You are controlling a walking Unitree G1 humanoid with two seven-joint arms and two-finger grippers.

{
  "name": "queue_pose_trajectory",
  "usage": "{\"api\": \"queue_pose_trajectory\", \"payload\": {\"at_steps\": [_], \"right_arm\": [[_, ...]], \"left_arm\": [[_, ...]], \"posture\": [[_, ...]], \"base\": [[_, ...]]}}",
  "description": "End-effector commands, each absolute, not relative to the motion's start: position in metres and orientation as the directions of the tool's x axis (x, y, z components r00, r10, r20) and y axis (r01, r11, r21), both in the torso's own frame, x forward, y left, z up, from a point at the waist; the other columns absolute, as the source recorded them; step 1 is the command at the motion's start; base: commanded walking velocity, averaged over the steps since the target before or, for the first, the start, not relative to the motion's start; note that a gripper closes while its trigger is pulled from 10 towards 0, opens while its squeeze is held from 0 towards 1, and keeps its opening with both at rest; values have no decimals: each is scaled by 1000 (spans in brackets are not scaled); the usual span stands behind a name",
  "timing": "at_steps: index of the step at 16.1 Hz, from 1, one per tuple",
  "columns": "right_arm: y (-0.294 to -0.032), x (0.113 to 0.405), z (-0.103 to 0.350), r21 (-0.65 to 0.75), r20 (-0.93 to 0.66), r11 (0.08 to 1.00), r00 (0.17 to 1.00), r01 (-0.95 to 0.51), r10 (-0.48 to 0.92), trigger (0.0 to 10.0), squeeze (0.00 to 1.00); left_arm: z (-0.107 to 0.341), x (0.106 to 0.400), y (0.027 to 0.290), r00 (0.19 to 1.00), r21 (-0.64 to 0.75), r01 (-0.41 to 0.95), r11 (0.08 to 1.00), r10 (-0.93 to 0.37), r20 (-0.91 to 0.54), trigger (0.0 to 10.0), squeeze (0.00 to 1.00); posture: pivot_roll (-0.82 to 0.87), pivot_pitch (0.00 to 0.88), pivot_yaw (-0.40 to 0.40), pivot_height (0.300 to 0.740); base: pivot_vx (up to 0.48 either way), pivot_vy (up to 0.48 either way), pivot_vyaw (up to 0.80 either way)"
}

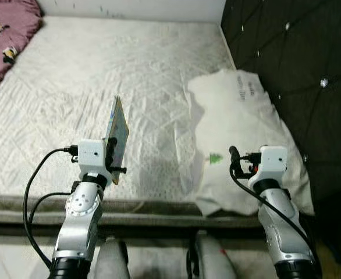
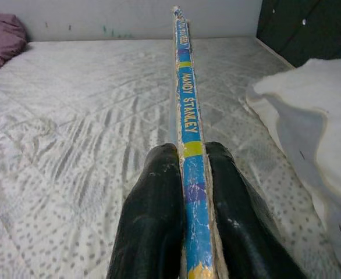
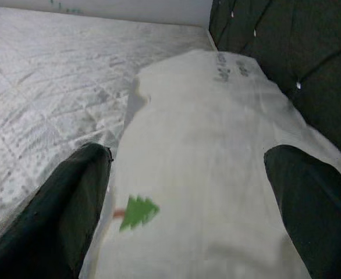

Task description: Clean up the room

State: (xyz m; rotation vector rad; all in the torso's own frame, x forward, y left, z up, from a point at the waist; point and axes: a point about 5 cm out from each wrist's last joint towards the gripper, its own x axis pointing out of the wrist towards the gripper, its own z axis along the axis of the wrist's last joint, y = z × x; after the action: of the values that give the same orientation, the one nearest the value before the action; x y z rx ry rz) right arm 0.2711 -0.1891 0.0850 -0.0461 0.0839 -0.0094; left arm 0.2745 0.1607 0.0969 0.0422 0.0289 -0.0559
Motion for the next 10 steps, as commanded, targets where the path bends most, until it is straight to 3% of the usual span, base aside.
{"api": "queue_pose_trajectory", "payload": {"at_steps": [1, 10], "right_arm": [[-189, 271, 86, -48, -82, 999, 997, 2, -6, 10000, 0], [-187, 273, 87, -63, -80, 998, 997, -23, 18, 10000, 0]], "left_arm": [[109, 278, 161, 998, 46, 60, 997, -61, 22, 10000, 0], [109, 279, 160, 994, 7, 102, 995, -102, 24, 10000, 0]], "posture": [[-47, 102, -13, 646], [-50, 116, -26, 646]], "base": [[0, 0, 0], [0, 0, 0]]}}
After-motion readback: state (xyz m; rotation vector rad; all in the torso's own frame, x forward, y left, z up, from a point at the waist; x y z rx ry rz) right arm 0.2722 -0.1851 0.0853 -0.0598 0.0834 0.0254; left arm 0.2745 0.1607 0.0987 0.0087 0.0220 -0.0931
